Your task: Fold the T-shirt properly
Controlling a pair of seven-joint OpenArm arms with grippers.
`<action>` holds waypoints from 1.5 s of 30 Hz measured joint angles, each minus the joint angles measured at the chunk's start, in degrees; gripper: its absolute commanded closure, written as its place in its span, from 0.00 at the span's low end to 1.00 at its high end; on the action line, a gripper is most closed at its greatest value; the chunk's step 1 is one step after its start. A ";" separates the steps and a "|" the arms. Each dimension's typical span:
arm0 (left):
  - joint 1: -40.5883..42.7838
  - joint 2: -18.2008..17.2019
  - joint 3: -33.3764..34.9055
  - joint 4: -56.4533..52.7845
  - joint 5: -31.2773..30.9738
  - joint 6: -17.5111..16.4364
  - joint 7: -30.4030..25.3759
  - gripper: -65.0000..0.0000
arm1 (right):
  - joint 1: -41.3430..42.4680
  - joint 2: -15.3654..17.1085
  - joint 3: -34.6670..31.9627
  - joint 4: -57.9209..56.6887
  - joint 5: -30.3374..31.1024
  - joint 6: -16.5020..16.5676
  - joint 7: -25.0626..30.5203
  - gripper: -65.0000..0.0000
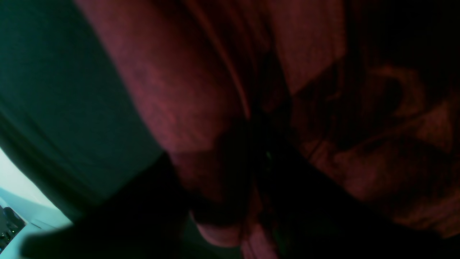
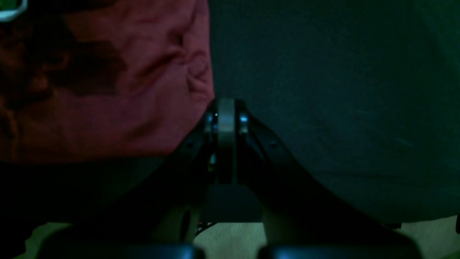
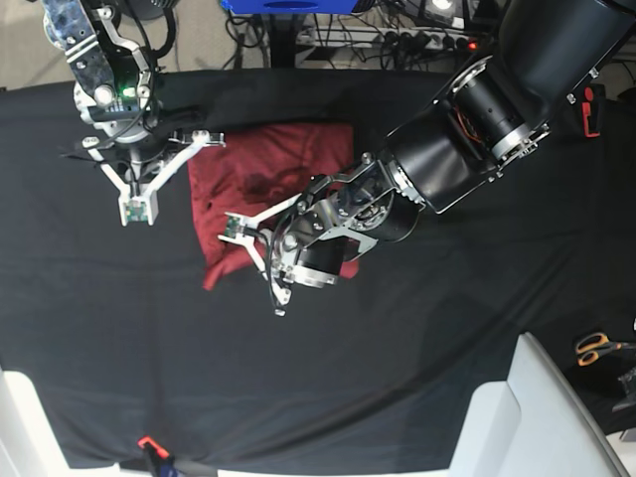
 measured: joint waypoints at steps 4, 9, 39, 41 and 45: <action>-0.42 0.20 -0.24 -0.11 0.09 0.00 -0.04 0.45 | 0.00 0.00 0.00 0.00 0.00 0.00 0.00 0.98; -1.42 0.15 -0.42 -0.15 0.09 -0.04 -0.04 0.22 | 0.00 0.00 0.00 0.00 0.00 0.00 0.00 0.98; 25.97 -6.99 -23.02 49.35 -5.51 0.28 21.00 1.00 | -1.49 0.22 -0.52 -0.22 -0.11 0.17 0.48 0.98; 30.71 -7.98 -22.88 49.27 -6.08 -0.17 21.24 1.00 | -1.42 -0.02 -0.59 -0.22 0.00 0.07 0.26 0.98; 35.01 -7.98 -23.82 49.79 -5.18 0.04 20.98 1.00 | -1.73 0.35 -1.66 -0.20 -0.02 0.44 0.24 0.98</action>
